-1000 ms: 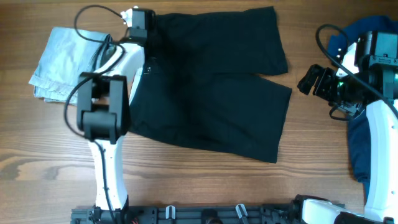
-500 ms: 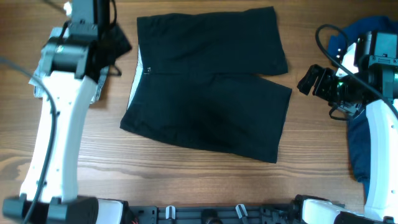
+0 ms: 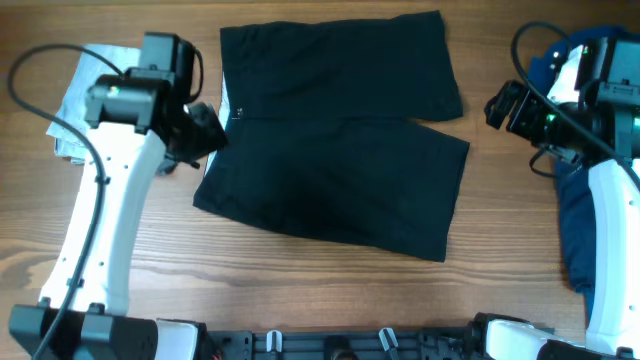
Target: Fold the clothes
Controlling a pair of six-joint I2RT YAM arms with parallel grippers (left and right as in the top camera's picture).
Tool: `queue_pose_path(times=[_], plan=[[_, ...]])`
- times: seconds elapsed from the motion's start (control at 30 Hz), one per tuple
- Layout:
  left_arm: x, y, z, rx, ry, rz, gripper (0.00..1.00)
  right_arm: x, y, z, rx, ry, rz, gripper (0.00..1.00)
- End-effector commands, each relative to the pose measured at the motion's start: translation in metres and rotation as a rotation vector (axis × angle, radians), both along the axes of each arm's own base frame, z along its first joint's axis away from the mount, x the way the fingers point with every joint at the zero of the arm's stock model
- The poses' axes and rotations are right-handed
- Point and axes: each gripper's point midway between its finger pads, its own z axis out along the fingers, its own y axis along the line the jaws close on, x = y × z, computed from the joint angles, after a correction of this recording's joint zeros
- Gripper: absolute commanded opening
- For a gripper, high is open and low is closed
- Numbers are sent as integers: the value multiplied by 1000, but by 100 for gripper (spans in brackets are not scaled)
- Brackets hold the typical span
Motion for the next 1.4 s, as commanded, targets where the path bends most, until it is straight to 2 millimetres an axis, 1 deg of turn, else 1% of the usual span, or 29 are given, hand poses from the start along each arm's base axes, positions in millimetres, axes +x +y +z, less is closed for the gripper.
queue_pose_path(times=[0.0, 0.07, 0.13, 0.2, 0.23, 0.33, 0.37, 0.43, 0.47, 0.5, 0.57, 0.6, 0.63, 0.67, 0.7, 0.73, 0.77, 0.83, 0.87, 0.9, 0.97, 1.1, 1.23, 1.37], plan=[[-5, -14, -27, -74, 49, -38, 72, 5, -3, 0, -12, -12, -9, 100], [-7, -17, -38, -94, 63, -42, 72, 6, -3, 1, -13, -15, -9, 100], [-14, -20, -49, -105, 92, -64, 72, 7, -3, 1, -13, -21, -10, 100], [-23, -18, -58, -100, 130, -66, 72, 17, -3, 8, -12, -72, -5, 100], [-27, -18, -63, -97, 147, -73, 72, 17, -1, 9, -2, -74, 1, 100], [-39, -12, -76, -72, 192, -78, 74, 6, 4, 1, 20, -19, 12, 100], [-41, -11, -80, -73, 203, -71, 74, 0, 8, -2, 42, 10, 19, 100], [-45, -9, -85, -75, 215, -42, 75, -7, 21, -7, 93, 34, 78, 100], [-44, -8, -89, -77, 212, -31, 75, -11, 27, -12, 114, 54, 105, 91], [-44, -7, -91, -78, 209, -17, 75, -17, 30, -18, 132, 82, 113, 82], [-42, -8, -94, -84, 199, -7, 76, -29, 35, -36, 161, 157, 100, 74], [-41, -9, -94, -85, 194, -4, 76, -37, 37, -46, 173, 198, 92, 71], [-38, -9, -94, -88, 185, -4, 77, -45, 40, -60, 188, 250, 80, 65], [-36, -11, -94, -96, 177, -6, 78, -53, 44, -74, 195, 292, 80, 64], [-34, -13, -94, -108, 170, -7, 85, -61, 47, -87, 202, 332, 73, 63], [-32, -15, -94, -118, 163, -9, 87, -67, 49, -100, 206, 367, 61, 63], [-31, -16, -93, -127, 157, -11, 88, -74, 51, -113, 213, 400, 48, 58], [-29, -17, -93, -132, 149, -12, 88, -85, 55, -135, 227, 447, 22, 43], [-29, -17, -93, -131, 148, -12, 89, -95, 57, -155, 243, 485, -19, 34], [-29, -17, -93, -131, 148, -12, 89, -100, 58, -166, 253, 504, -44, 31], [-29, -17, -93, -131, 147, -12, 89, -112, 62, -185, 267, 541, -78, 31], [-24, -17, -93, -133, 130, -14, 89, -138, 70, -210, 293, 620, -121, 29], [-20, -18, -93, -135, 114, -15, 90, -157, 78, -222, 302, 679, -138, 30], [-19, -18, -92, -136, 108, -15, 90, -169, 86, -226, 298, 727, -173, 36]])
